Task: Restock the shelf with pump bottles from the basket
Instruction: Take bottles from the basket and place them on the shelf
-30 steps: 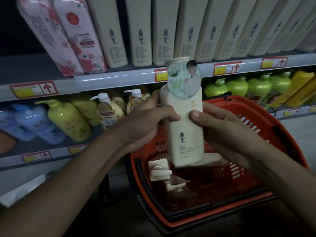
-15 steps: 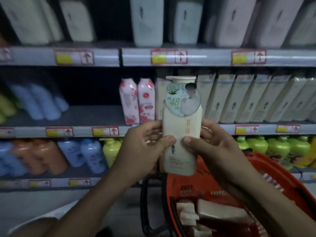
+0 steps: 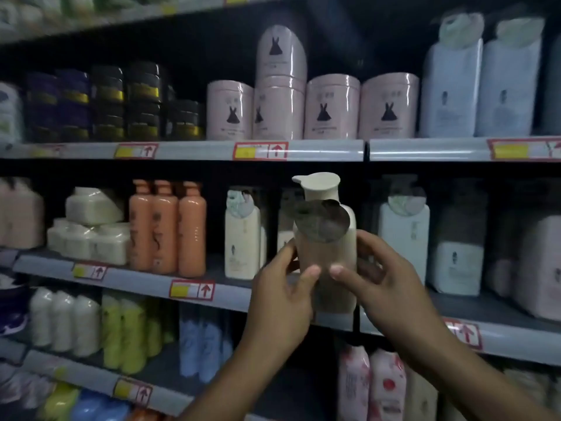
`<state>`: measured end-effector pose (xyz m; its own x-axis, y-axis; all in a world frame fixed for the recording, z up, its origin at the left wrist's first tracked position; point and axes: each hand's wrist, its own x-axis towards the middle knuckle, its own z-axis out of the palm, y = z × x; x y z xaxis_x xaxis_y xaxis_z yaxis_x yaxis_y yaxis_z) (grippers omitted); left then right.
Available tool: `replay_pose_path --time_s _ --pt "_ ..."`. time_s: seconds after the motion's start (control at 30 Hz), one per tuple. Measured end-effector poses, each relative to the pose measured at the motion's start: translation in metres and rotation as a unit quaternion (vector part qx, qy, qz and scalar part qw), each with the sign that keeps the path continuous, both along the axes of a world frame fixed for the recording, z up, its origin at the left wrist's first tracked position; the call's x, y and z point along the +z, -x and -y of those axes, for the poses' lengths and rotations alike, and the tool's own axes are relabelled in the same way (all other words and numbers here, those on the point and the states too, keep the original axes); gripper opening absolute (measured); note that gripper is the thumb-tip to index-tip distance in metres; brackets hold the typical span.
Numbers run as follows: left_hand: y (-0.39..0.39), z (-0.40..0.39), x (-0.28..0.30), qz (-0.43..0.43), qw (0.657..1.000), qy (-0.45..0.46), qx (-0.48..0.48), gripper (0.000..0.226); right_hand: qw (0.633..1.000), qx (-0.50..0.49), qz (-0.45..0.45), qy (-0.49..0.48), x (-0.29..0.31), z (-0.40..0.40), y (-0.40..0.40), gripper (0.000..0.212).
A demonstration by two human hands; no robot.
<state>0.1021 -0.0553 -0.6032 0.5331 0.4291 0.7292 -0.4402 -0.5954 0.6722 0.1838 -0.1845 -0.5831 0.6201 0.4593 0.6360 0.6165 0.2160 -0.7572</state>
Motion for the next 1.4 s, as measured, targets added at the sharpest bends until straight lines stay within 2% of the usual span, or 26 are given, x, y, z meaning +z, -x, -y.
replay_pose_path --time_s 0.17,0.37,0.53,0.7,1.0,1.1,1.2,1.27,1.4 --pt "-0.051 -0.065 0.017 -0.012 0.997 0.0 0.082 0.035 1.0 0.02 -0.01 0.0 0.014 -0.081 -0.05 0.042" --pt "-0.095 -0.117 0.009 -0.105 0.988 0.004 0.11 0.038 0.996 -0.003 -0.057 0.063 0.0 -0.14 -0.097 0.041" --pt "-0.102 -0.133 -0.003 -0.133 0.985 -0.01 0.111 0.045 0.989 -0.092 -0.005 0.117 -0.009 -0.148 -0.104 0.044" --pt "-0.11 -0.14 -0.009 -0.166 0.97 -0.017 0.177 0.044 0.976 -0.164 -0.004 0.145 -0.03 -0.155 -0.105 0.045" --pt "-0.117 -0.142 -0.016 -0.161 0.973 -0.009 0.163 0.042 0.974 -0.185 0.003 0.13 -0.034 -0.156 -0.094 0.048" --pt "-0.113 -0.144 -0.018 -0.147 0.979 0.002 0.14 0.053 0.977 -0.175 0.01 0.124 -0.03 -0.147 -0.086 0.049" --pt "-0.101 -0.134 -0.021 -0.096 0.987 0.023 0.125 0.066 0.973 -0.183 0.036 0.132 -0.028 -0.127 -0.076 0.056" --pt "-0.085 -0.114 -0.016 -0.057 0.991 0.053 0.108 0.06 0.971 -0.192 0.062 0.129 -0.028 -0.103 -0.067 0.058" --pt "-0.055 -0.053 -0.026 0.009 0.993 0.107 0.051 0.03 0.973 -0.189 0.088 0.099 -0.049 -0.026 -0.043 0.042"
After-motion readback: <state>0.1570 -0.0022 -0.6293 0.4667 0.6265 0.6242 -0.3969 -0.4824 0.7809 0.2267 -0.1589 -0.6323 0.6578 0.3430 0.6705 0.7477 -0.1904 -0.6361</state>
